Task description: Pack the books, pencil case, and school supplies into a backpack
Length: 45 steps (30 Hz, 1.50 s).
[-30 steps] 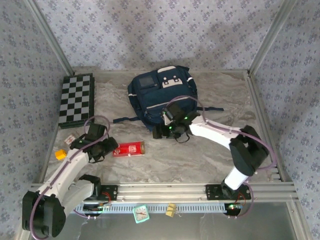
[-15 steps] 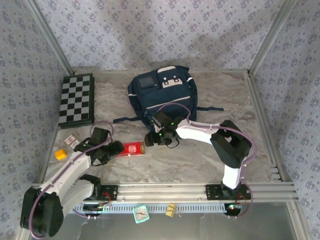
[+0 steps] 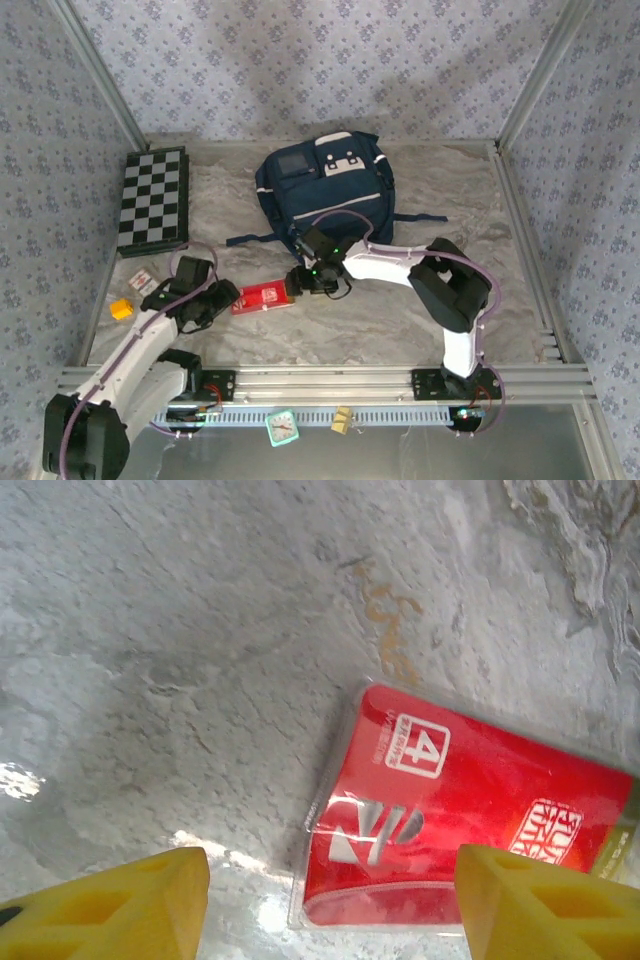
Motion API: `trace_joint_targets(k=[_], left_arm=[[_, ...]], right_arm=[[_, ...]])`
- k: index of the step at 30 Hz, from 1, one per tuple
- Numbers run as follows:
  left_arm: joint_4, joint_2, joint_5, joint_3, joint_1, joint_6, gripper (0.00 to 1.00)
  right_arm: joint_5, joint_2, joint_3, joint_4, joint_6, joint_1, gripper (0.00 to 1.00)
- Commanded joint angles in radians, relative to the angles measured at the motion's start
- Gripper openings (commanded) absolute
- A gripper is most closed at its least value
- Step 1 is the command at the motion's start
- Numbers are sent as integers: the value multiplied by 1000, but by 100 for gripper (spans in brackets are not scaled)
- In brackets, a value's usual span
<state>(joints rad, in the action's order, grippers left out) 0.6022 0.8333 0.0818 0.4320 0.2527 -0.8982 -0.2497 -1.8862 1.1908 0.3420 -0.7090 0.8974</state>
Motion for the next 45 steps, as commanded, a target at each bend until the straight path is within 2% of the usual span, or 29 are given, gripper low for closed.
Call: trace_joint_targets(k=[1, 4, 8, 14, 25, 28, 35, 40, 45], left_arm=[[-57, 29, 61, 10, -16, 27, 63], [-111, 63, 107, 8, -16, 49, 57], [-81, 114, 73, -2, -29, 56, 51], [-157, 151, 119, -53, -32, 45, 41], [-183, 181, 136, -85, -55, 42, 16], [-186, 174, 138, -89, -58, 42, 15], [-199, 159, 170, -91, -58, 50, 13], [-233, 161, 195, -101, -58, 34, 11], [-224, 155, 191, -96, -58, 41, 11]], right_arm=[[-18, -37, 49, -40, -42, 13, 66], [-11, -56, 67, -25, -45, 26, 65], [-26, -68, 60, -59, -74, 38, 64], [-43, -87, 75, -62, -84, 54, 64], [-145, -33, 64, -149, -112, 39, 65], [-150, 1, 45, -168, -95, 37, 65], [-257, 48, -50, -309, -137, 2, 62], [-297, 23, -49, -334, -130, 3, 49], [-324, 30, -73, -395, -137, -3, 42]])
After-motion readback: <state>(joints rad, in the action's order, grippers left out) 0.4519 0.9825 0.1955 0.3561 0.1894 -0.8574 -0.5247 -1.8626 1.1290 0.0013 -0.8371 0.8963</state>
